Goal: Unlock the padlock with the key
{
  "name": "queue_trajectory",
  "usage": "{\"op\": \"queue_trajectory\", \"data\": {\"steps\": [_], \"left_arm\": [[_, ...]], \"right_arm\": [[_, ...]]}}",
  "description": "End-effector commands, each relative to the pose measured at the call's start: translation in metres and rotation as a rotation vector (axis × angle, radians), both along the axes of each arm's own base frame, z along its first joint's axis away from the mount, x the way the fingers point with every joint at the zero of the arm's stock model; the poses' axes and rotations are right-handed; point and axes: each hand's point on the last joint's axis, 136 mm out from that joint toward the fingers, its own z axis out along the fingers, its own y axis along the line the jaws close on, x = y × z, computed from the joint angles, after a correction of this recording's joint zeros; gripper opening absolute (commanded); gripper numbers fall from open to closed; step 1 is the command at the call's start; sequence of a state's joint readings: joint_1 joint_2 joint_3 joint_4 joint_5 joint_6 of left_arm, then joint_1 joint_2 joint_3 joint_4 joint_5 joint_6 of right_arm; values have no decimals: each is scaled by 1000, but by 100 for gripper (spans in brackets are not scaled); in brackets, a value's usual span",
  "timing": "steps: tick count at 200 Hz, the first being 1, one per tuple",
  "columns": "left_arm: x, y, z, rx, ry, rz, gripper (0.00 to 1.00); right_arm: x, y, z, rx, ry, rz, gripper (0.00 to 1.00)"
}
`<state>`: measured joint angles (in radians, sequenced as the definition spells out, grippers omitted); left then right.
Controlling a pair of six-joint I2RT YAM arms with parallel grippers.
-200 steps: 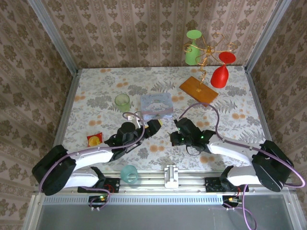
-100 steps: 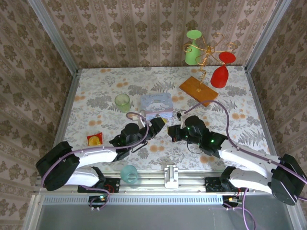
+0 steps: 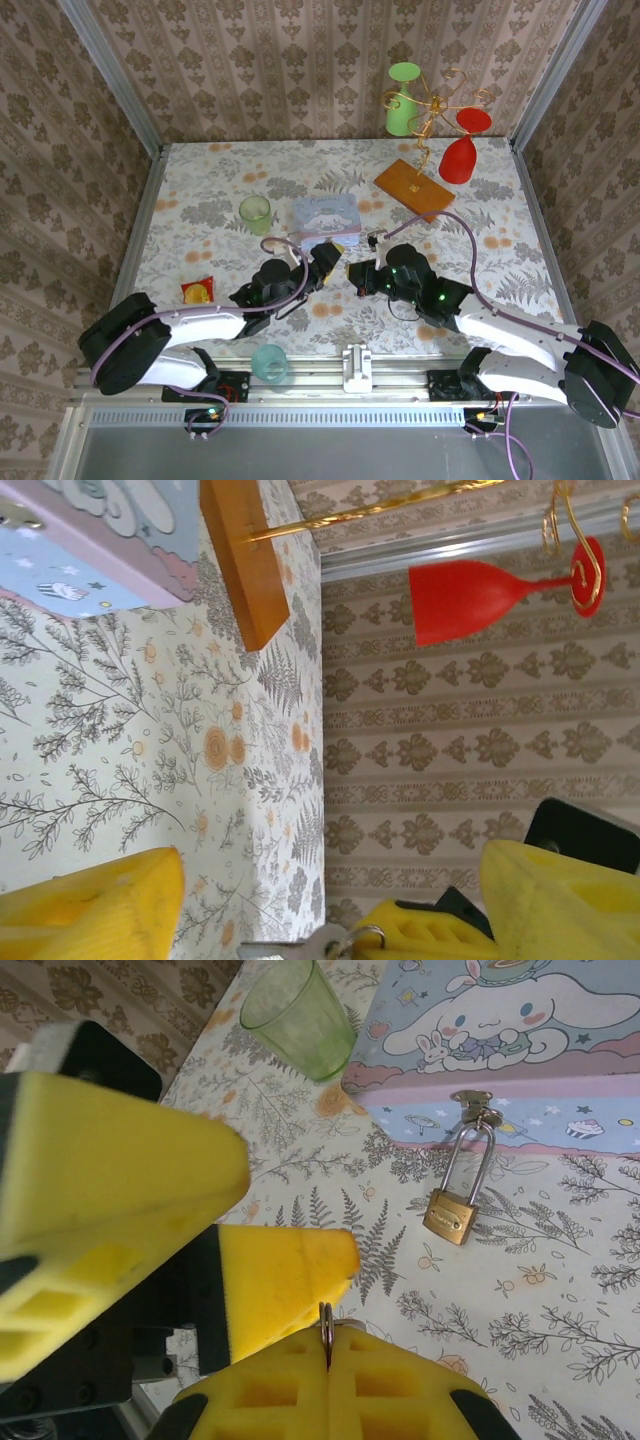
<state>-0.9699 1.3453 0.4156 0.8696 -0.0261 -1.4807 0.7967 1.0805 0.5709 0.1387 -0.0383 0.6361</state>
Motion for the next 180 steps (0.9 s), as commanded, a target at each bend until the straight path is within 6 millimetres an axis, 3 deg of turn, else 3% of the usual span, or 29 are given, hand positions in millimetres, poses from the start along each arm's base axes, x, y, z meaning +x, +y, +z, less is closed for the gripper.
{"op": "queue_trajectory", "data": {"steps": [1,33,70,128,170,180], "left_arm": [[5,-2,21,-186,50,47,81],[7,-6,39,-250,51,66,84],[9,9,50,-296,66,133,87],[4,22,25,-227,134,155,89],[5,11,30,-262,142,124,93],[6,9,32,-284,135,126,100]], "right_arm": [[7,7,21,79,-72,-10,0],[18,14,36,99,-127,-24,0],[25,28,44,111,-157,-1,0],[27,29,53,148,-188,-28,0],[26,35,56,157,-200,-11,0],[26,39,55,152,-200,-3,0]]}}
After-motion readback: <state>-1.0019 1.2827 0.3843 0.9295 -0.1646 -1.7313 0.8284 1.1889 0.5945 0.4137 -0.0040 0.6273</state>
